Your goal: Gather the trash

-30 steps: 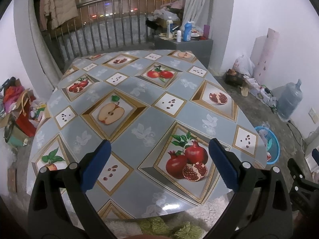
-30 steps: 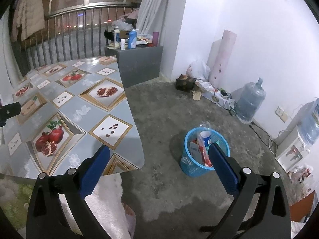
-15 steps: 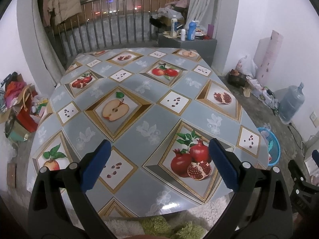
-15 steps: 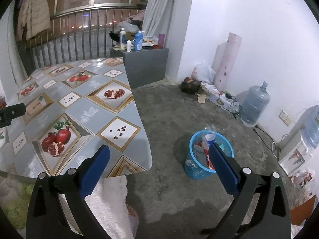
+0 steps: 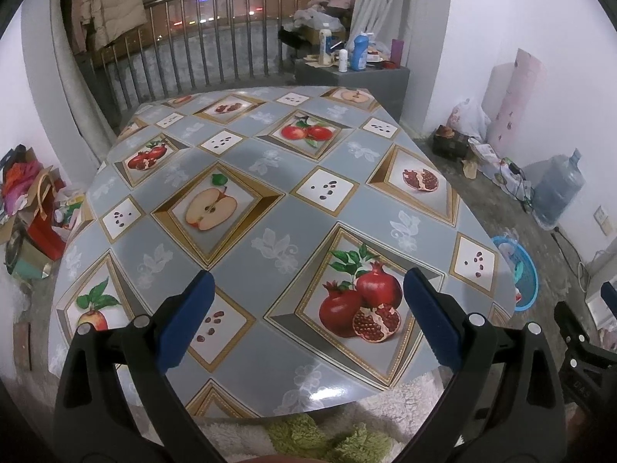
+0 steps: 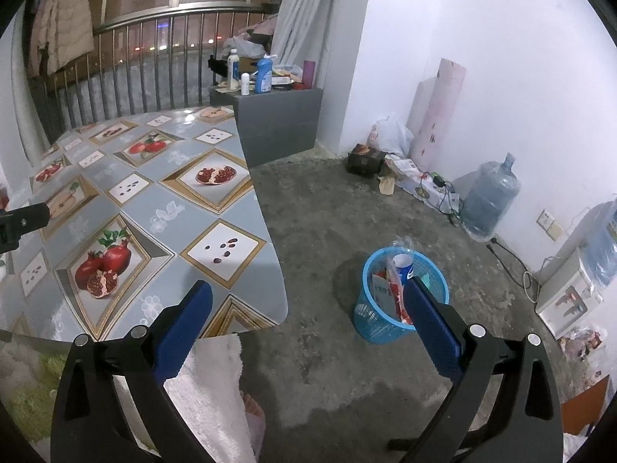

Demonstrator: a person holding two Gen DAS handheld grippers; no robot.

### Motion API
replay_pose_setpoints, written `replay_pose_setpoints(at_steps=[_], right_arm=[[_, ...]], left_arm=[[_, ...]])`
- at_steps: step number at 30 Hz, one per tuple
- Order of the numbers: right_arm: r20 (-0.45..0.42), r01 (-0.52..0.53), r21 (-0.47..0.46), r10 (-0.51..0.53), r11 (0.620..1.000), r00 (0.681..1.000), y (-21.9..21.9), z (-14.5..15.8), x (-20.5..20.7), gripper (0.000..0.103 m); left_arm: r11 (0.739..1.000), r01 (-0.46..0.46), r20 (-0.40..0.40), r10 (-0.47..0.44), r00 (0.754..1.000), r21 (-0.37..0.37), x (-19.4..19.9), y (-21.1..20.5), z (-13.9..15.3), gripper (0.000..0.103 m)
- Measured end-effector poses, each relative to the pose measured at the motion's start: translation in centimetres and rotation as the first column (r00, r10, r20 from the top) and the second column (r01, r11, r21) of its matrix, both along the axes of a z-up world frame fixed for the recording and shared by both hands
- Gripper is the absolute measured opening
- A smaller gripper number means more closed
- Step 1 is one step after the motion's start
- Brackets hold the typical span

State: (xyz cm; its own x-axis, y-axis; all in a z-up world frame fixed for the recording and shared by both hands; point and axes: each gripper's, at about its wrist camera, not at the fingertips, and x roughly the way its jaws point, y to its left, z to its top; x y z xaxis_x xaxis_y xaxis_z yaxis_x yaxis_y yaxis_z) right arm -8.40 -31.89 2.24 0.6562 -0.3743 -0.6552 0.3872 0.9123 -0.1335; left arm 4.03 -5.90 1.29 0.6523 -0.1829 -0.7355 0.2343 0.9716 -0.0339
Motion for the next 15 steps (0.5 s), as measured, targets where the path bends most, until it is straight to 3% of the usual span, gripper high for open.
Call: replay_pose_setpoints(at_steps=[15], right_arm=[[-0.004,-0.007,0.006,0.007,1.000,1.000,0.09,-0.13,0.09,0.096]], left_arm=[[1.000,-0.004,0.004,0.004,1.000,-0.003,-0.02,0.03,-0.05,0.094]])
